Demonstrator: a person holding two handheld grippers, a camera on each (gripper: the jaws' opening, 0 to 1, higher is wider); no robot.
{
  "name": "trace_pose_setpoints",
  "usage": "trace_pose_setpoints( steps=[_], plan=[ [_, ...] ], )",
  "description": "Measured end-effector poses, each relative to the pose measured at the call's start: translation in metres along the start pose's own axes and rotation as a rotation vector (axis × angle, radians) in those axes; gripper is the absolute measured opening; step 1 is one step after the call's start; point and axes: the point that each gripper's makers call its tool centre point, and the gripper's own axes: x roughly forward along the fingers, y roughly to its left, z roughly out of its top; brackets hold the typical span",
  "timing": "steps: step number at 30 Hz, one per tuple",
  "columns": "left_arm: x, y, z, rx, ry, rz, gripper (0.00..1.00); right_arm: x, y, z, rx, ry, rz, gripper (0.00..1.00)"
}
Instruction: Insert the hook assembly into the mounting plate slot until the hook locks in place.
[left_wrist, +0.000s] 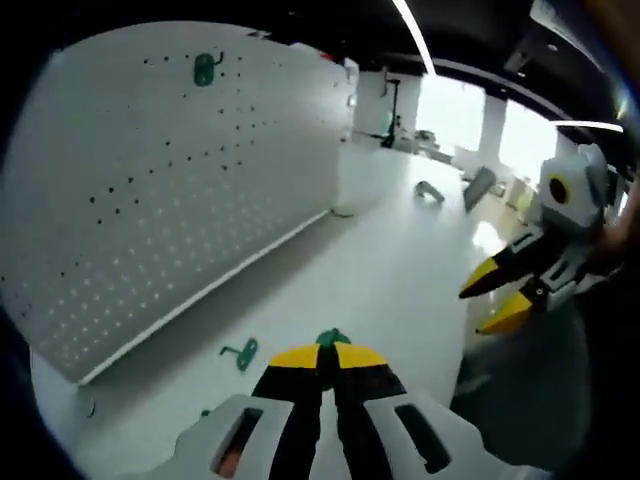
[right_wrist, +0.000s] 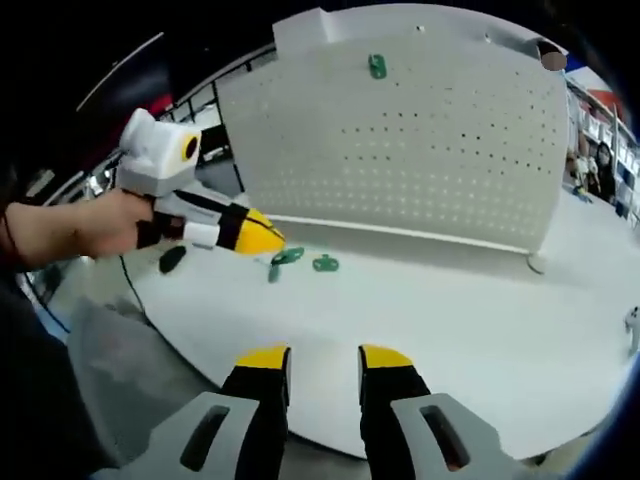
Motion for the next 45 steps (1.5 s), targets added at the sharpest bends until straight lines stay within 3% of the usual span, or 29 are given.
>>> trace_pose_setpoints(
  steps=[12,15,22,29,35,39,45],
  plan=[
    [-0.039,-0.020,-0.022,-0.105,-0.032,0.031,0.03,0.003,0.037,0.008,-0.036,-0.002,0.099,0.26],
    [-0.049,-0.023,-0.028,-0.169,-0.051,0.041,0.03,0.006,0.050,0.011,-0.062,-0.004,0.128,0.26],
    [-0.068,-0.028,-0.022,-0.263,-0.131,0.063,0.03,0.011,0.070,0.025,-0.065,-0.027,0.183,0.25],
    [-0.077,-0.029,-0.014,-0.310,-0.182,0.080,0.03,0.016,0.076,0.041,-0.091,-0.044,0.190,0.25],
    [-0.083,-0.027,-0.006,-0.335,-0.233,0.095,0.03,0.019,0.083,0.061,-0.025,-0.088,0.221,0.24],
    [-0.089,-0.026,0.001,-0.354,-0.274,0.100,0.03,0.021,0.087,0.073,0.011,-0.125,0.240,0.17],
    [-0.096,-0.031,0.013,-0.358,-0.341,0.095,0.03,0.029,0.084,0.087,0.194,-0.159,0.258,0.15]
  ],
)
